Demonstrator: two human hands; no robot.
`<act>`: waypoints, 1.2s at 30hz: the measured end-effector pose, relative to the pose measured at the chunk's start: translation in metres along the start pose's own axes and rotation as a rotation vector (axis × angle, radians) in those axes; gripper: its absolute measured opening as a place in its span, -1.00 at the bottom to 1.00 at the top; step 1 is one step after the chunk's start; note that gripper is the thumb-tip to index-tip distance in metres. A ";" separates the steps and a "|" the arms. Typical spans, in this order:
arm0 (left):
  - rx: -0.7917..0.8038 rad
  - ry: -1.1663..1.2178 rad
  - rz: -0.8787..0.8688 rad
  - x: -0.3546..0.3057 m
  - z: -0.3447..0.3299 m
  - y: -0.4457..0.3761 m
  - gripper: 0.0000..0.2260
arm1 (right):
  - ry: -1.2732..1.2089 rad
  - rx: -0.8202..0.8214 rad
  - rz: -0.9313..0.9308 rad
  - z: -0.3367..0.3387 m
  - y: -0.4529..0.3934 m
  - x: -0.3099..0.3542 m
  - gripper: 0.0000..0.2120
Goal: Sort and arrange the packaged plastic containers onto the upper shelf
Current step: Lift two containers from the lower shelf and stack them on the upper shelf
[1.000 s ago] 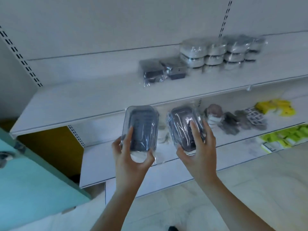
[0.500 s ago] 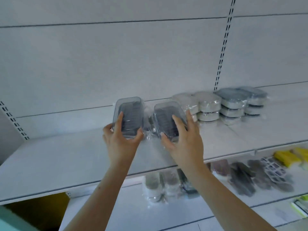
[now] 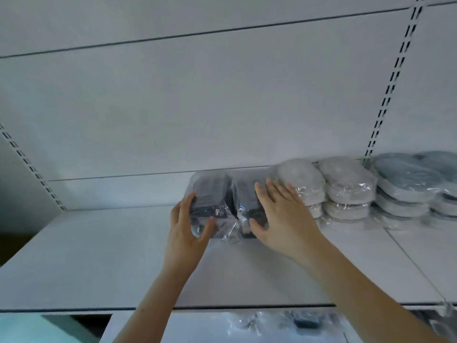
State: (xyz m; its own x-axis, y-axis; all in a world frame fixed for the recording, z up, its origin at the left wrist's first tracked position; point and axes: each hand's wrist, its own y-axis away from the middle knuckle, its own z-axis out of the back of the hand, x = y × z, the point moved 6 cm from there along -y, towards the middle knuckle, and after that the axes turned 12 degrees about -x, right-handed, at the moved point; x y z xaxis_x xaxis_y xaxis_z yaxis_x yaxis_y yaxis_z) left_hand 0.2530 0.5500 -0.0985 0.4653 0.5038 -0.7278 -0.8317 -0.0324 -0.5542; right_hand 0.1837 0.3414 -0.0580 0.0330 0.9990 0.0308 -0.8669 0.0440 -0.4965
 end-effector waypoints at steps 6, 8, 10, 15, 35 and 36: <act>0.055 0.004 0.024 -0.001 -0.005 -0.009 -0.40 | 0.174 -0.005 0.123 -0.006 -0.021 0.000 -0.22; 0.097 -0.024 0.010 0.000 -0.003 -0.011 -0.40 | 0.204 -0.001 0.105 -0.009 -0.022 0.000 -0.21; 0.129 -0.076 -0.011 0.003 0.001 -0.013 -0.39 | 0.196 -0.034 0.081 -0.011 -0.018 0.001 -0.21; 0.021 -0.286 -0.120 -0.008 0.017 -0.005 -0.30 | 0.052 -0.137 0.023 -0.001 0.001 -0.001 -0.20; 0.652 -0.085 -0.353 0.054 -0.066 0.265 -0.72 | -0.274 -0.593 -0.382 -0.021 0.229 0.012 -0.83; 0.656 -0.121 -0.287 0.069 -0.069 0.269 -0.69 | -0.263 -0.519 -0.421 -0.040 0.237 0.013 -0.86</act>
State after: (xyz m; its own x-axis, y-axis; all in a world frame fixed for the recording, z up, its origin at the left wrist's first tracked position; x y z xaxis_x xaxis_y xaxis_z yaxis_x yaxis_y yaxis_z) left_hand 0.0822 0.5161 -0.3254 0.6871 0.5084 -0.5191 -0.7103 0.6203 -0.3327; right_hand -0.0020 0.3656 -0.2098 0.1351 0.8633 0.4864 -0.4565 0.4899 -0.7427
